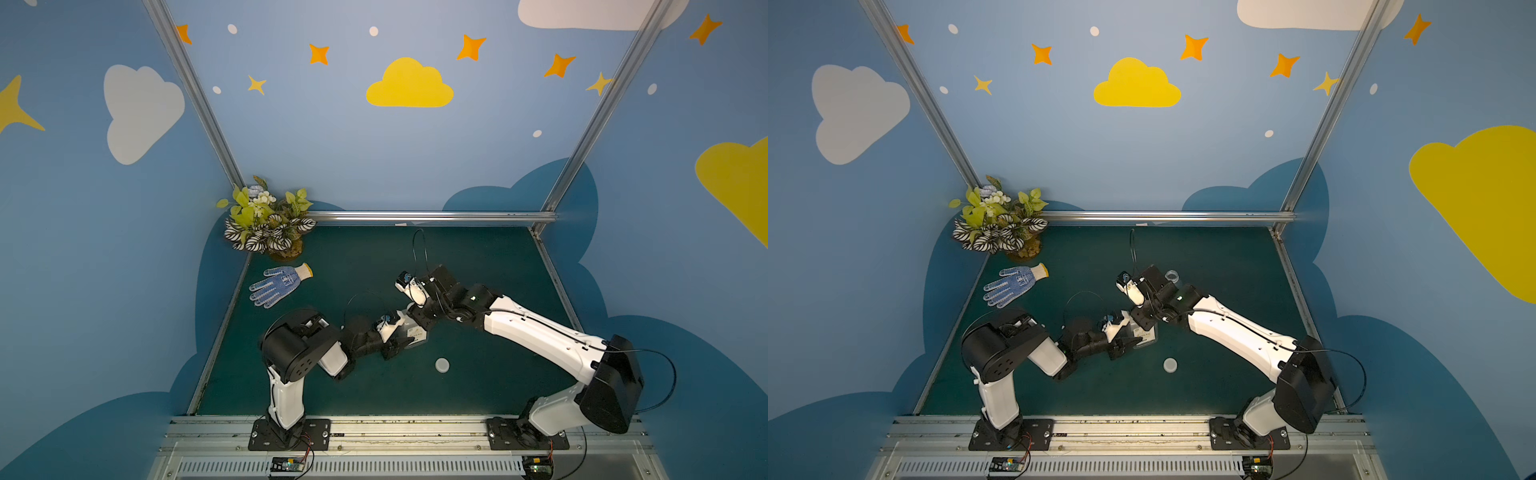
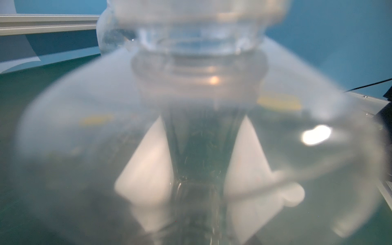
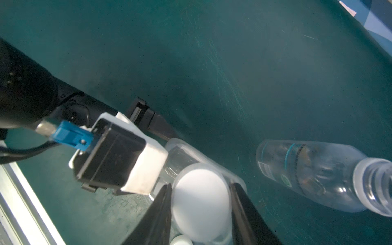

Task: Screw on the bottle caps
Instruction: Screw the bottle cap onto the plastic bottle.

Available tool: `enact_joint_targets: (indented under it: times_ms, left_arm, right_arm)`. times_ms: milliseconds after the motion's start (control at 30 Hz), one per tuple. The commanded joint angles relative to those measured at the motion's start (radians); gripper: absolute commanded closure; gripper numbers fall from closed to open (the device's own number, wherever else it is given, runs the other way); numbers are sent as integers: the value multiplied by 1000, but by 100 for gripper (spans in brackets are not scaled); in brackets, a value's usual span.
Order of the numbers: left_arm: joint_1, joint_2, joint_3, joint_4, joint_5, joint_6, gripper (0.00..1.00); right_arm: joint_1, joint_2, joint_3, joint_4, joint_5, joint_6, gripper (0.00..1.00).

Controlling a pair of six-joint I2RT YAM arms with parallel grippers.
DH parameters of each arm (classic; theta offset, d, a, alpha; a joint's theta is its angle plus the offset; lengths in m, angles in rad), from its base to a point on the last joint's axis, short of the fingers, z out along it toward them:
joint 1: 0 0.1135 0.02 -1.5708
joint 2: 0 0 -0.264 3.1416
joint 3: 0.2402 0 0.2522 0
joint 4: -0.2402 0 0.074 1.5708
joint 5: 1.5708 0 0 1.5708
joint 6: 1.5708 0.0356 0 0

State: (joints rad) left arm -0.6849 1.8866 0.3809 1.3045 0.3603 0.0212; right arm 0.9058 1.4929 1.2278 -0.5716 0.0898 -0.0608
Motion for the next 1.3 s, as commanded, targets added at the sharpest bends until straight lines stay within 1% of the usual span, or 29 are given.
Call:
enact_joint_targets:
  times_ms: [0, 67, 267, 400, 533, 667, 700, 800, 867, 933, 1067, 1267]
  left_arm:
    - [-7, 14, -14, 87, -45, 30, 98]
    - [-13, 14, -19, 95, -62, 32, 98]
    - [-22, 11, -19, 95, -93, 41, 98]
    - [-26, 9, -21, 95, -103, 46, 98]
    - [-32, 8, -20, 95, -102, 49, 98]
    - [-31, 8, -20, 96, -103, 49, 98]
    - [-31, 8, -20, 95, -103, 49, 98]
    - [-31, 8, -20, 95, -103, 52, 98]
    - [-29, 8, -18, 95, -103, 52, 98]
    - [-30, 8, -20, 95, -100, 53, 98]
    - [-28, 8, -19, 95, -86, 56, 98]
    - [-28, 7, -21, 95, -69, 57, 98]
  right_arm:
    - [28, 53, 6, -42, 92, 79, 86]
    - [48, 64, 8, -43, 133, 109, 90]
    - [82, 100, 15, -45, 230, 213, 95]
    - [90, 116, 19, -45, 271, 292, 100]
    - [109, 131, 30, -46, 321, 373, 100]
    - [120, 134, 45, -56, 344, 403, 100]
    - [120, 129, 47, -54, 338, 403, 98]
    - [117, 111, 47, -47, 314, 387, 77]
    - [116, 103, 47, -39, 293, 372, 67]
    - [113, 96, 49, -32, 276, 351, 62]
    - [107, 88, 53, -17, 254, 305, 55]
    - [78, 57, 56, 1, 201, 247, 50]
